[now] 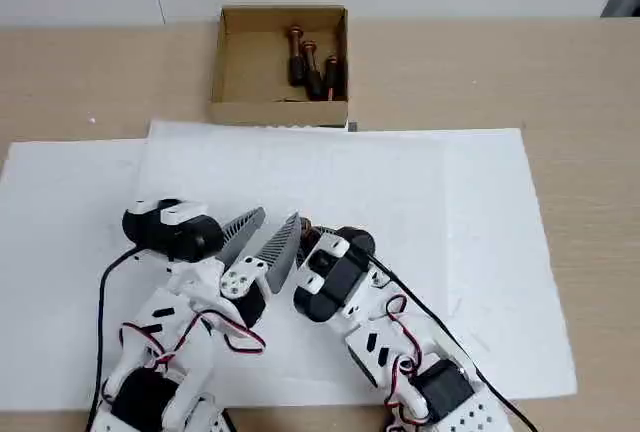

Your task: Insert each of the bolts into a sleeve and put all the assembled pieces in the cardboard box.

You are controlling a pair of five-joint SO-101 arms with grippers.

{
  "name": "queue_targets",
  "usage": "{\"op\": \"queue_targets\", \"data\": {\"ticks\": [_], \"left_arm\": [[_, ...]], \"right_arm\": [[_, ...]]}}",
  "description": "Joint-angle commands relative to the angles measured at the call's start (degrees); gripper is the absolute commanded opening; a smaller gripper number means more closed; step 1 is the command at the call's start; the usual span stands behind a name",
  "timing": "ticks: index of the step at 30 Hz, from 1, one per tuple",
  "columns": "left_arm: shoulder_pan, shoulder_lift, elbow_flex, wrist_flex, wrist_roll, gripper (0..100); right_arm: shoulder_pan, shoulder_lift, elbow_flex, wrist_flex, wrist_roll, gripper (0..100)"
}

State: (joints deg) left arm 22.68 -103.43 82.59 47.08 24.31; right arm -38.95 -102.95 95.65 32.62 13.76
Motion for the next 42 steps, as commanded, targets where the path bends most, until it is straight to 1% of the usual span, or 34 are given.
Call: {"op": "queue_targets", "data": {"ticks": [1, 3, 5, 7, 10, 12, 13, 16, 18, 21, 24, 28, 34, 42], "left_arm": [[-3.34, -0.70, -4.00, -0.88, -0.62, 9], [-6.86, -0.70, -4.18, -1.49, -0.70, 0], [-10.90, -0.70, -4.00, -1.14, -0.79, 2], [-14.42, -0.70, -3.03, -0.70, -2.02, 0], [-18.02, -0.70, 1.01, -0.62, -5.63, 1], [-19.60, -0.70, 4.18, -0.62, -8.00, 1], [-20.04, -0.70, 5.58, -0.62, -9.67, 1], [-20.48, -0.70, 9.89, -0.53, -14.95, 1], [-20.40, -0.70, 12.26, -0.35, -17.58, 1], [-20.31, -0.70, 13.76, -0.26, -18.55, 1], [-20.13, -0.70, 13.76, 0.09, -18.46, 1], [-20.04, -0.70, 13.76, 3.34, -18.55, 1], [-20.40, -0.70, 13.76, 3.69, -18.37, 1], [-20.13, -0.70, 13.76, 4.04, -18.37, 1]], "right_arm": [[0.04, -0.92, 0.00, -1.54, 0.53, 0.2], [1.27, -0.92, 0.00, -1.54, 0.26, 0.2], [3.56, -0.92, 0.00, -1.54, 0.09, 0.2], [6.64, -0.92, 0.00, -1.27, -1.32, 0.2], [12.26, -0.84, -0.09, -0.92, -8.44, 0.2], [14.99, -0.75, -1.58, 0.84, -11.78, 0.2], [15.16, -0.75, -3.08, 2.59, -12.75, 0.2], [15.08, 0.13, -11.52, 9.89, -13.45, 0.2], [15.69, 3.56, -17.32, 13.58, -13.27, 0.2], [16.31, 13.23, -26.37, 14.55, -13.54, 0.2], [16.31, 26.51, -36.04, 13.14, -13.63, 0.2], [16.40, 45.23, -49.32, 8.75, -13.63, 0.2], [16.48, 70.99, -68.48, -0.40, -13.19, 0.2], [16.13, 101.32, -94.42, -7.34, -4.22, 0.2]]}}
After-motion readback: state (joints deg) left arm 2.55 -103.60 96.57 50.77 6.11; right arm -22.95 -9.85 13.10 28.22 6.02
